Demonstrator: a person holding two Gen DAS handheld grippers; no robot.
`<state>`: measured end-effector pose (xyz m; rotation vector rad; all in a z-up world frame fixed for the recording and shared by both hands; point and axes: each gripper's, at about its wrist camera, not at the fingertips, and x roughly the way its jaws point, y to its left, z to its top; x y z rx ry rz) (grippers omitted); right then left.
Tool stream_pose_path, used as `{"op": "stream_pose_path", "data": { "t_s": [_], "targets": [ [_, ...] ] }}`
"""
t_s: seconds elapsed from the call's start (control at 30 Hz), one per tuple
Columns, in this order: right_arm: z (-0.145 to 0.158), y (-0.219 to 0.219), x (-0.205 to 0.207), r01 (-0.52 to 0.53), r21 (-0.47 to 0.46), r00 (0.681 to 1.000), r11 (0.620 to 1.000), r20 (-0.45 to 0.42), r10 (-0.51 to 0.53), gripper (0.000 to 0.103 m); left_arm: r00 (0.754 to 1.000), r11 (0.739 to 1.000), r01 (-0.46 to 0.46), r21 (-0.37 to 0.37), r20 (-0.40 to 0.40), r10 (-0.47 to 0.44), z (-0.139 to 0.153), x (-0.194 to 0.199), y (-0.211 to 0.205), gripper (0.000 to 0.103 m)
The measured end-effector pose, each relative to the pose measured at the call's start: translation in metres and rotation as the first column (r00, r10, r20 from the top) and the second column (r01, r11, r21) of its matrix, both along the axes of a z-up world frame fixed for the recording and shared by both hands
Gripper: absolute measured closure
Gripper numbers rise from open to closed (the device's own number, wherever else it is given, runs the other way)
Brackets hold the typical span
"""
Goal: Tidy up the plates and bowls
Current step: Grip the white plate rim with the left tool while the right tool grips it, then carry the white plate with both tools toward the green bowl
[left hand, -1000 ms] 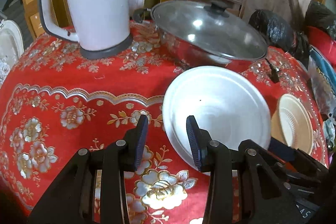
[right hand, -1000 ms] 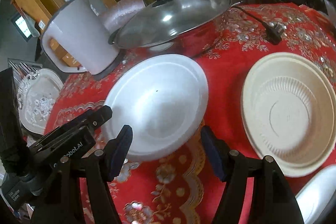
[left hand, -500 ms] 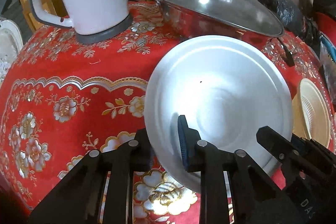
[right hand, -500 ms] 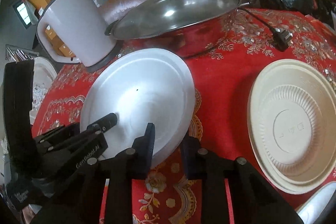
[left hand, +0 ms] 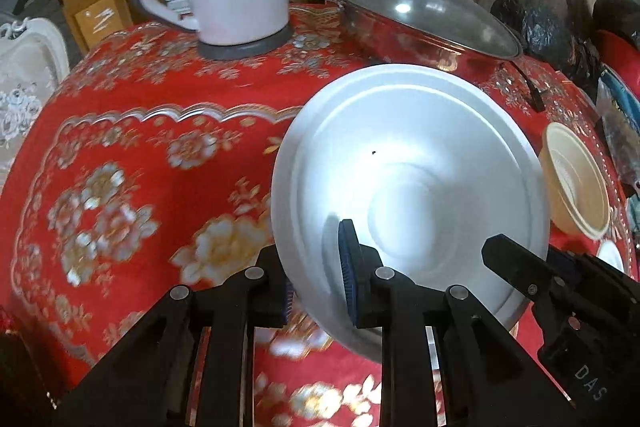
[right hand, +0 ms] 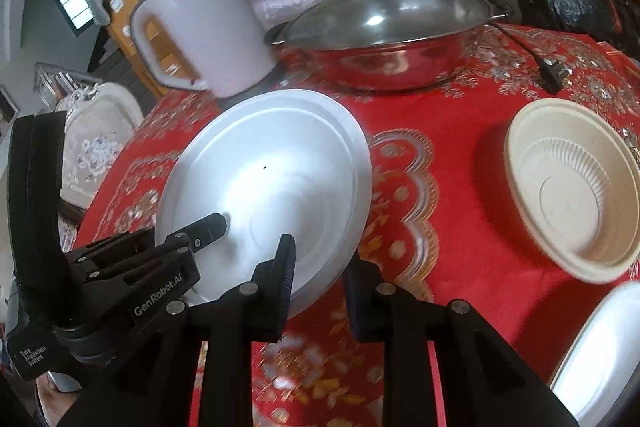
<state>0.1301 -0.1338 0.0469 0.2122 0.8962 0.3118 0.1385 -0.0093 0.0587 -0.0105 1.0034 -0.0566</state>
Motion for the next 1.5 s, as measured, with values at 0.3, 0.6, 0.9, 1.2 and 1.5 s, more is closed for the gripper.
{"op": "stream_pose_path", "data": {
  "t_s": [0.3, 0.6, 0.9, 1.2, 1.5],
  "targets": [
    [0.002, 0.026, -0.034, -0.083, -0.006, 0.997, 0.997, 0.002, 0.083, 0.081, 0.999, 0.999, -0.040, -0.014, 0.011, 0.040, 0.003, -0.050, 0.032, 0.083],
    [0.006, 0.054, -0.070, -0.158, -0.030, 0.987, 0.987, 0.013, 0.159, 0.080, 0.996, 0.996, -0.084, -0.042, 0.028, 0.085, 0.009, -0.095, 0.063, 0.083],
    [0.019, 0.084, -0.100, -0.234, -0.049, 0.971, 0.971, 0.042, 0.236, 0.079, 0.990, 0.989, -0.125, -0.076, 0.063, 0.130, 0.024, -0.141, 0.095, 0.083],
    [0.028, 0.129, -0.117, -0.334, -0.075, 0.939, 0.940, 0.066, 0.339, 0.077, 0.973, 0.976, -0.196, -0.093, 0.104, 0.205, 0.040, -0.181, 0.138, 0.083],
    [0.037, 0.186, -0.124, -0.444, -0.103, 0.887, 0.890, 0.085, 0.453, 0.077, 0.941, 0.950, -0.297, -0.101, 0.136, 0.309, 0.052, -0.215, 0.188, 0.083]
  ]
}}
